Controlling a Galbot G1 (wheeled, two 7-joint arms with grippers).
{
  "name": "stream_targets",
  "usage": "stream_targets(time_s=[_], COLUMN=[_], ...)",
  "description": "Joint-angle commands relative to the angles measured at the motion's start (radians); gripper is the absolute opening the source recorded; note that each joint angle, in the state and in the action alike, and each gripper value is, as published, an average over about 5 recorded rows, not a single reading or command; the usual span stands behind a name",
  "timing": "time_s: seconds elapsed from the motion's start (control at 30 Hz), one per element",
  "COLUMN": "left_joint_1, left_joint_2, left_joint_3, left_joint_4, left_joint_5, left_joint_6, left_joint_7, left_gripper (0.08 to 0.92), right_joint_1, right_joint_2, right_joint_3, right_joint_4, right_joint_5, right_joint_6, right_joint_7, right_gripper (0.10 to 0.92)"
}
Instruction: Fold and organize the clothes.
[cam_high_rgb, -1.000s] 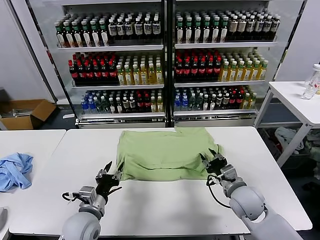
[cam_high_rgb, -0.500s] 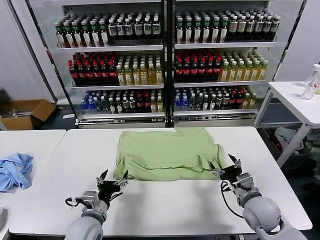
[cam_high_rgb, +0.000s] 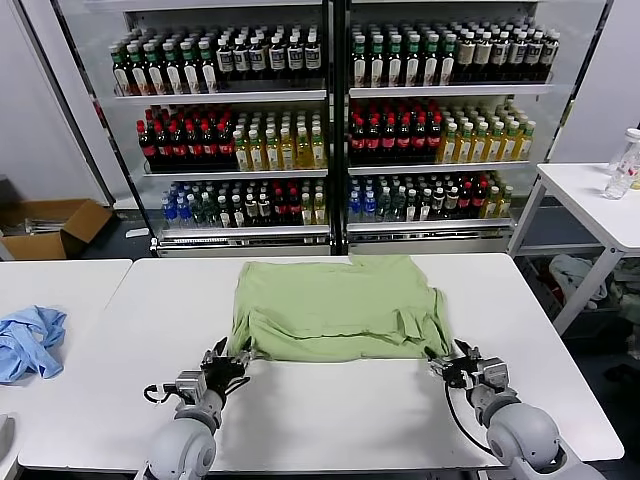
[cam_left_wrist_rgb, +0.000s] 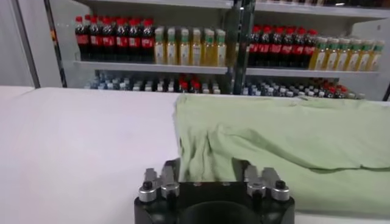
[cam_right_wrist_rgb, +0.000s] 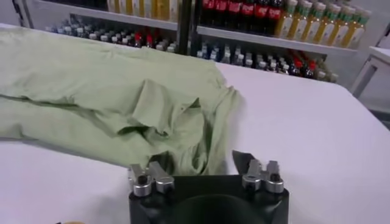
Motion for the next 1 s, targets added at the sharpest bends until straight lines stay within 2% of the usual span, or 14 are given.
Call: stream_targets(time_s=[0.03,0.4,0.53,0.63,1.0], left_joint_1=[-0.021,0.056,0.131,0.195,0.492], left_joint_2=[0.010,0.008,0.004,-0.003,0.004], left_joint_3=[-0.005,-0.032,-0.053,-0.070,-0.207], left_joint_4=[0.031,-0.069,-0.130,-0.179,-0.438], left_joint_5=[-0.057,-0.204,-0.229,-0.233,-0.234], left_joint_6=[0.003,0.002,0.003,0.004,0.011], left_joint_7=[0.008,0.056,0.060,0.061,0.058], left_gripper=[0.445,0.139,0.106,0.103,0.102], right_joint_1=[-0.012,-0.092,-0.163,-0.220,-0.589], right_joint_2=[-0.006,-0.037,-0.067,-0.081,-0.077], right_joint_3=[-0.010,0.031,0.051,0.074,0.291], right_joint_4=[-0.024,0.065,0.137,0.186,0.434], right_joint_5=[0.040,0.038,0.032,0.025,-0.054], right_joint_6=[-0.013,-0.008,-0.002,0.002,0.011], right_joint_7=[-0.005,-0.001,0.004,0.007,0.010], right_gripper=[0.577,0.256,0.157,0.132,0.132])
